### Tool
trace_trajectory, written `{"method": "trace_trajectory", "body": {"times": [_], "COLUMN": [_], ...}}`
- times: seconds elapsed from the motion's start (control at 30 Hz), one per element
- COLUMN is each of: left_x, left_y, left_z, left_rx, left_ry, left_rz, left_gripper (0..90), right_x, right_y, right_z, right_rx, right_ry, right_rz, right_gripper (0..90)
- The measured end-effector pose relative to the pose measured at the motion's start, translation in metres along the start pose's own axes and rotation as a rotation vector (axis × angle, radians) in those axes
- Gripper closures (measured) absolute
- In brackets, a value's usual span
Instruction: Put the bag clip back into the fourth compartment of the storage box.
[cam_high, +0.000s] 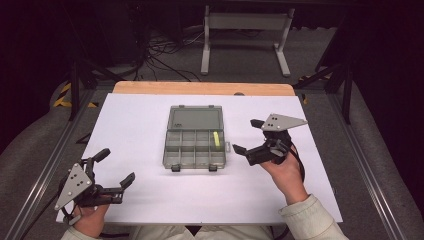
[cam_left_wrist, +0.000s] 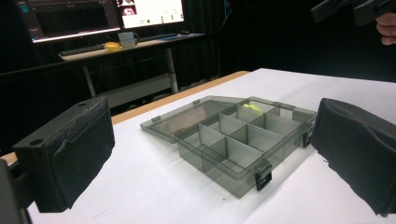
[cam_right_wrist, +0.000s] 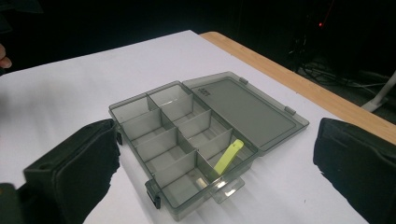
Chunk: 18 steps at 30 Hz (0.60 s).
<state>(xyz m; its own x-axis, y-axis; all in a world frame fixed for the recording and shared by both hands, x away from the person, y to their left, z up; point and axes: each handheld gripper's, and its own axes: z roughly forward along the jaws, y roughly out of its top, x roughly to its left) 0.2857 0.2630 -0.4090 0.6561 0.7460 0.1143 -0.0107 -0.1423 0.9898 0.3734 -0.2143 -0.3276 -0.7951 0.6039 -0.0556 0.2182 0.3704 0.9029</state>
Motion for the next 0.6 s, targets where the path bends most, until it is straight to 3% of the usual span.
{"method": "trace_trajectory", "body": {"times": [0.43,0.6], "left_x": [0.000,0.000], "left_y": [0.001,0.001], "left_z": [-0.001,-0.001], "left_rx": [0.000,-0.002], "left_ry": [0.002,0.004], "left_rz": [0.001,0.003], "left_gripper": [0.0,0.1], "right_x": [0.002,0.002], "right_y": [-0.039,-0.056], "right_z": [-0.035,-0.044], "right_rx": [-0.122,-0.178], "right_ry": [-0.032,-0.044], "right_rz": [-0.027,-0.008], "right_gripper": [0.4,0.4]}}
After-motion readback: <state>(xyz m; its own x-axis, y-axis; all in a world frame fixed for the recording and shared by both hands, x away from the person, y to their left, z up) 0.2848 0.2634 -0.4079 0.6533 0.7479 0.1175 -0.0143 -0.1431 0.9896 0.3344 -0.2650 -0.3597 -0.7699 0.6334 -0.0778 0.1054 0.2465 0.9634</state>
